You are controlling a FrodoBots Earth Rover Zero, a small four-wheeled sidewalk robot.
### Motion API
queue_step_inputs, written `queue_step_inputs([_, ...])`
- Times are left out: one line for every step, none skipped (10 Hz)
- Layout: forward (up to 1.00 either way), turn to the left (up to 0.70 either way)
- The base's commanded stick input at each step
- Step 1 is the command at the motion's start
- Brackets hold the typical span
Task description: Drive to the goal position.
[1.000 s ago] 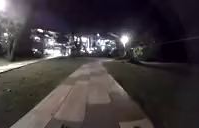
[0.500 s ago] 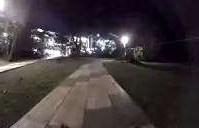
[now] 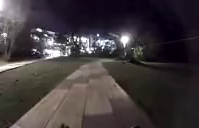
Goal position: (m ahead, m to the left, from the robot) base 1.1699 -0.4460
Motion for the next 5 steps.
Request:
queue_step_inputs([0.3,0.0])
queue_step_inputs([0.3,0.0])
queue_step_inputs([0.3,0.0])
queue_step_inputs([0.3,0.0])
queue_step_inputs([0.3,0.0])
